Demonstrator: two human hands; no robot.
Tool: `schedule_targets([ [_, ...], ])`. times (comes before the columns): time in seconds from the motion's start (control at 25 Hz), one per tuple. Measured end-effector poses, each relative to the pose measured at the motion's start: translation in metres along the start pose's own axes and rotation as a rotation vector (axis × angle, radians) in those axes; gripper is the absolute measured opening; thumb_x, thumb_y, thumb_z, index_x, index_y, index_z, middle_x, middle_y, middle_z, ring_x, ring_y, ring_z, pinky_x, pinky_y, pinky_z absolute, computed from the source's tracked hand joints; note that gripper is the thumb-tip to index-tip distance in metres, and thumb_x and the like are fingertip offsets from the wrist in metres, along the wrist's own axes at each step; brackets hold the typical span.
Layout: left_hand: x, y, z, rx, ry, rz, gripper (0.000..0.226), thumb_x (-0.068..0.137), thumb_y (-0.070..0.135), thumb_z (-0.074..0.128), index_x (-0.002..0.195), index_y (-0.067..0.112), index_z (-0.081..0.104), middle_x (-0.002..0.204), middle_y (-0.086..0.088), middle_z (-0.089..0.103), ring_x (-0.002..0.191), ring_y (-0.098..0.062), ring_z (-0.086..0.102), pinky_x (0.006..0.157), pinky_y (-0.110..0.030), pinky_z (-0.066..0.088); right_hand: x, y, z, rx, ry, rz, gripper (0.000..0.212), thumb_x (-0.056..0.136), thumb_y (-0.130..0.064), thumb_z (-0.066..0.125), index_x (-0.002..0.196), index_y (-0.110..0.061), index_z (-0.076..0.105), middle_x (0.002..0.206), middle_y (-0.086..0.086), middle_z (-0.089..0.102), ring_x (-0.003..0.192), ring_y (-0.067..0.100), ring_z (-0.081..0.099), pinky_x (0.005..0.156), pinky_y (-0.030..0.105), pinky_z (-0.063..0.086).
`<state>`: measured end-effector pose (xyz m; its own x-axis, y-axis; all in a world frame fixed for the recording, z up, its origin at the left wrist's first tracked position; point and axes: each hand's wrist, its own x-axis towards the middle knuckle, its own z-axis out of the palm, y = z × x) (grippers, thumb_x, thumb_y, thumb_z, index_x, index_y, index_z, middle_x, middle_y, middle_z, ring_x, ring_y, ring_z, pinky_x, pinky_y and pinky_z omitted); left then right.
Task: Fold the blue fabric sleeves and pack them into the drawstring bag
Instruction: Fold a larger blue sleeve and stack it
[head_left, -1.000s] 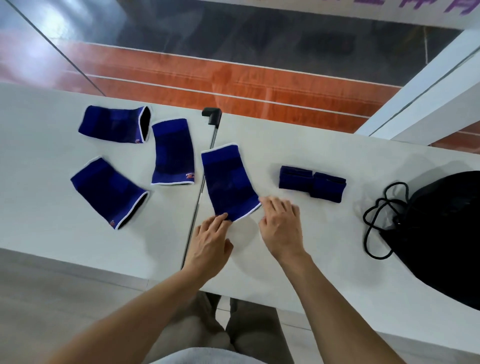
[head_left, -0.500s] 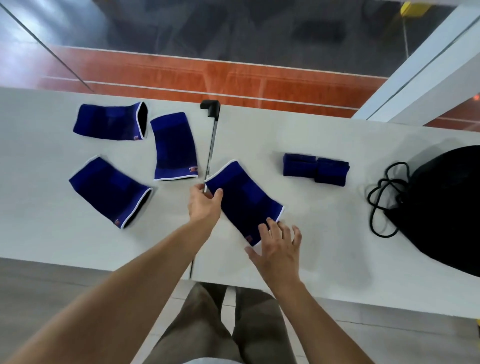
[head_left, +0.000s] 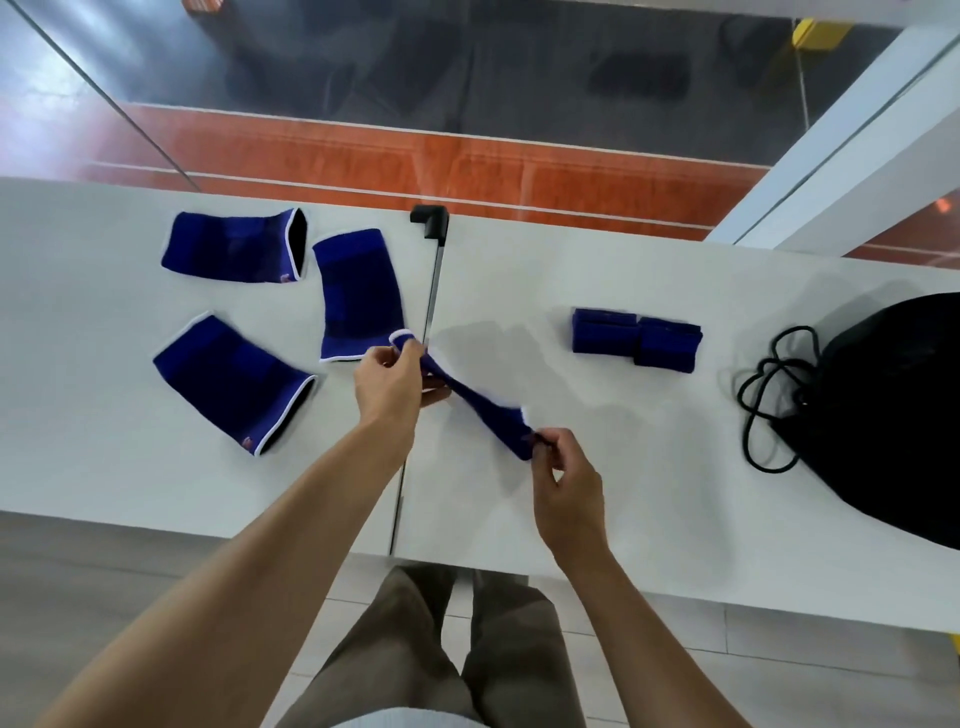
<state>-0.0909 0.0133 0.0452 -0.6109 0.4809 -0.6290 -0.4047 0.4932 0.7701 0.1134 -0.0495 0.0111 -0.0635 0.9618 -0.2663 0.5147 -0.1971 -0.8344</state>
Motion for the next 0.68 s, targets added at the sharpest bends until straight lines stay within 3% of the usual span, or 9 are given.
schedule_targets([
  [0.12, -0.013, 0.027, 0.016, -0.059, -0.100, 0.062, 0.023, 0.095, 0.024, 0.066, 0.099, 0.003, 0.060, 0.087, -0.013, 0.069, 0.069, -0.025, 0.074, 0.066, -0.036, 0.063, 0.013, -0.017, 0.000, 0.377, 0.057, 0.180, 0.014, 0.101, -0.013, 0.052, 0.106, -0.019, 0.065, 0.096, -0.005, 0.072, 0.082, 0.011, 0.068, 0.071, 0.024, 0.057],
  [0.2, -0.013, 0.023, 0.028, 0.088, -0.204, 0.153, 0.020, 0.096, 0.029, 0.065, 0.100, 0.010, 0.063, 0.095, -0.010, 0.072, 0.076, -0.021, 0.072, 0.068, -0.033, 0.060, 0.022, -0.016, -0.001, 0.416, 0.085, 0.301, 0.012, 0.101, -0.018, 0.054, 0.106, -0.017, 0.065, 0.096, 0.000, 0.073, 0.081, 0.015, 0.071, 0.069, 0.026, 0.057],
  [0.32, 0.002, -0.024, 0.019, 0.894, -0.425, 0.523, 0.019, 0.097, 0.030, 0.059, 0.115, 0.024, 0.064, 0.121, -0.002, 0.064, 0.104, -0.023, 0.062, 0.091, -0.035, 0.049, 0.025, 0.006, -0.005, 0.119, 0.102, 0.349, 0.011, 0.099, -0.028, 0.059, 0.108, -0.022, 0.059, 0.098, -0.001, 0.070, 0.084, 0.015, 0.067, 0.063, 0.023, 0.049],
  [0.4, 0.009, -0.056, 0.002, 1.361, -0.533, 0.670, 0.041, 0.097, 0.035, 0.058, 0.137, 0.029, 0.053, 0.149, -0.002, 0.044, 0.134, -0.031, 0.043, 0.111, -0.041, 0.035, 0.024, 0.020, -0.011, -0.083, 0.103, 0.253, 0.019, 0.096, -0.024, 0.062, 0.114, -0.023, 0.057, 0.106, -0.002, 0.067, 0.091, 0.016, 0.063, 0.070, 0.027, 0.053],
  [0.44, 0.008, -0.066, -0.006, 1.471, -0.549, 0.704, 0.052, 0.097, 0.036, 0.058, 0.146, 0.030, 0.043, 0.159, -0.001, 0.031, 0.145, -0.032, 0.029, 0.117, -0.043, 0.028, 0.023, 0.025, -0.012, -0.196, 0.091, 0.156, 0.023, 0.096, -0.020, 0.061, 0.118, -0.023, 0.057, 0.111, -0.002, 0.066, 0.097, 0.016, 0.061, 0.077, 0.030, 0.054],
  [0.56, 0.006, -0.078, -0.014, 1.553, -0.546, 0.762, 0.071, 0.097, 0.037, 0.059, 0.156, 0.034, 0.021, 0.168, 0.000, 0.007, 0.154, -0.031, 0.003, 0.122, -0.047, 0.015, 0.018, 0.035, -0.008, -0.495, -0.072, -0.178, 0.036, 0.096, -0.017, 0.056, 0.132, -0.020, 0.060, 0.132, -0.001, 0.063, 0.119, 0.016, 0.056, 0.101, 0.028, 0.042],
  [0.68, 0.009, -0.075, -0.012, 1.580, -0.545, 0.756, 0.068, 0.099, 0.038, 0.054, 0.157, 0.035, 0.019, 0.169, 0.002, 0.004, 0.154, -0.032, 0.003, 0.122, -0.046, 0.015, 0.014, 0.039, 0.001, -0.670, -0.163, -0.269, 0.047, 0.097, -0.021, 0.053, 0.144, -0.019, 0.051, 0.146, 0.001, 0.054, 0.134, 0.017, 0.048, 0.113, 0.031, 0.031],
])
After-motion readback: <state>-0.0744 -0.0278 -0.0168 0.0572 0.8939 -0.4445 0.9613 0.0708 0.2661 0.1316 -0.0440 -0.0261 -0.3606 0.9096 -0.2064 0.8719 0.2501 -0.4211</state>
